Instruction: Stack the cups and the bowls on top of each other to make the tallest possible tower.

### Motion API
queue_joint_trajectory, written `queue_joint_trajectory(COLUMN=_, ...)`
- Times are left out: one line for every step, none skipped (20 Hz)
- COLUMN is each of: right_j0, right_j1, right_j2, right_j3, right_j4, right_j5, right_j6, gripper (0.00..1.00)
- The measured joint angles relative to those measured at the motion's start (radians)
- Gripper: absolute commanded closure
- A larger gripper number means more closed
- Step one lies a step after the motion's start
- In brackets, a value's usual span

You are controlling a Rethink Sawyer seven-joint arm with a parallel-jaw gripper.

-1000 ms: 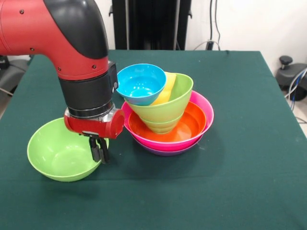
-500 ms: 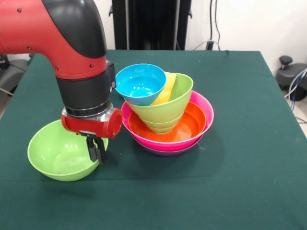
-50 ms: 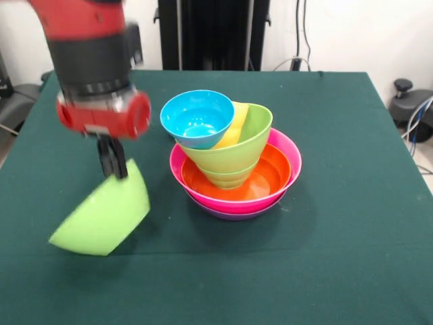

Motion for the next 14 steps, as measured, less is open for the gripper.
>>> queue_joint_trajectory(right_j0=-0.005, right_j1=-0.031, right_j2=0.001, right_j3=0.014, right_j4=0.021, right_j5=0.016, right_j6=0.000, gripper=1.00)
queue_joint_trajectory(right_j0=-0.008, right_j1=-0.048, right_j2=0.001, right_j3=0.021, right_j4=0.032, right_j5=0.025, right_j6=0.000, gripper=1.00)
queue_joint_trajectory(right_j0=-0.009, right_j1=-0.058, right_j2=0.002, right_j3=0.024, right_j4=0.038, right_j5=0.031, right_j6=0.000, gripper=1.00)
queue_joint_trajectory(right_j0=-0.012, right_j1=-0.085, right_j2=0.002, right_j3=0.033, right_j4=0.055, right_j5=0.047, right_j6=0.000, gripper=1.00)
queue_joint_trajectory(right_j0=-0.015, right_j1=-0.115, right_j2=0.003, right_j3=0.041, right_j4=0.073, right_j5=0.065, right_j6=0.000, gripper=1.00)
queue_joint_trajectory(right_j0=-0.017, right_j1=-0.135, right_j2=0.003, right_j3=0.046, right_j4=0.085, right_j5=0.077, right_j6=0.000, gripper=1.00)
queue_joint_trajectory(right_j0=-0.020, right_j1=-0.178, right_j2=0.005, right_j3=0.057, right_j4=0.110, right_j5=0.101, right_j6=0.000, gripper=1.00)
queue_joint_trajectory(right_j0=-0.022, right_j1=-0.201, right_j2=0.007, right_j3=0.062, right_j4=0.123, right_j5=0.114, right_j6=0.000, gripper=1.00)
queue_joint_trajectory(right_j0=-0.023, right_j1=-0.210, right_j2=0.008, right_j3=0.064, right_j4=0.129, right_j5=0.119, right_j6=0.000, gripper=1.00)
queue_joint_trajectory(right_j0=-0.026, right_j1=-0.245, right_j2=0.012, right_j3=0.071, right_j4=0.151, right_j5=0.138, right_j6=0.000, gripper=1.00)
queue_joint_trajectory(right_j0=-0.028, right_j1=-0.266, right_j2=0.014, right_j3=0.075, right_j4=0.163, right_j5=0.150, right_j6=0.000, gripper=1.00)
queue_joint_trajectory(right_j0=-0.030, right_j1=-0.282, right_j2=0.015, right_j3=0.078, right_j4=0.174, right_j5=0.160, right_j6=0.000, gripper=1.00)
queue_joint_trajectory(right_j0=-0.031, right_j1=-0.293, right_j2=0.016, right_j3=0.080, right_j4=0.182, right_j5=0.167, right_j6=0.000, gripper=1.00)
queue_joint_trajectory(right_j0=-0.032, right_j1=-0.308, right_j2=0.018, right_j3=0.082, right_j4=0.191, right_j5=0.176, right_j6=0.000, gripper=1.00)
